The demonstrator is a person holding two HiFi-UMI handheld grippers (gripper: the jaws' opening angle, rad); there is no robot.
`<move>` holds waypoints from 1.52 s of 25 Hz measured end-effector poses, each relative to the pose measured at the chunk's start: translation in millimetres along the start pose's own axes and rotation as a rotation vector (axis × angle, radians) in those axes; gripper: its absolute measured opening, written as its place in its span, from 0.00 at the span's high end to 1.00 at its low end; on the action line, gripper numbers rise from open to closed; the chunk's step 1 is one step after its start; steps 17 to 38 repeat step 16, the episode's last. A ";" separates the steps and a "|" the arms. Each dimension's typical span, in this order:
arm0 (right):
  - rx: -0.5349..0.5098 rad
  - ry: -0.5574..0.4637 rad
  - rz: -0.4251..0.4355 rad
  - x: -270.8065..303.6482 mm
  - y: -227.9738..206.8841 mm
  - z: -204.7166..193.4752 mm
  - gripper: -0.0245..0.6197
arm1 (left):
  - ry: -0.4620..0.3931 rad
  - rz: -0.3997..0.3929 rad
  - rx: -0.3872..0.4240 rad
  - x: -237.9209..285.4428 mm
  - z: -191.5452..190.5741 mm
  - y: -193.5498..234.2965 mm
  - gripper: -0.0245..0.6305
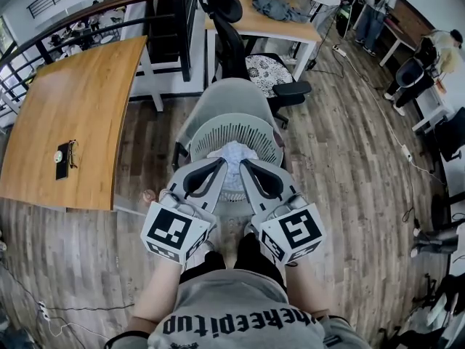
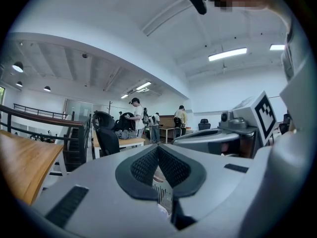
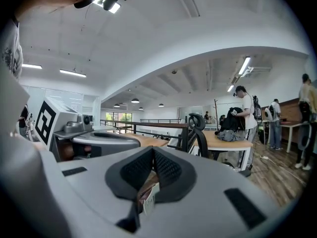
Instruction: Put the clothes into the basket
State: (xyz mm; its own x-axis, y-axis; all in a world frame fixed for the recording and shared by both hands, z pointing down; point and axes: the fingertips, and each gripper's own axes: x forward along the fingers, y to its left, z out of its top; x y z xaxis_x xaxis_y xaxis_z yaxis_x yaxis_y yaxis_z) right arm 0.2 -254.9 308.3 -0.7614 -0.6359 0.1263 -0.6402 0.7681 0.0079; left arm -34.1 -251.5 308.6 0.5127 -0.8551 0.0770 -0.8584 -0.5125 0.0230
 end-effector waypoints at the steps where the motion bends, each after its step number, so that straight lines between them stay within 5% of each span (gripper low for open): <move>1: -0.003 -0.001 0.000 -0.3 1.4 0.1 0.94 | -0.001 -0.001 0.001 -1.0 -0.7 -0.3 0.94; 38: -0.023 0.008 -0.015 13.1 13.2 1.6 0.94 | -0.015 -0.023 -0.001 -7.2 -1.1 12.5 0.94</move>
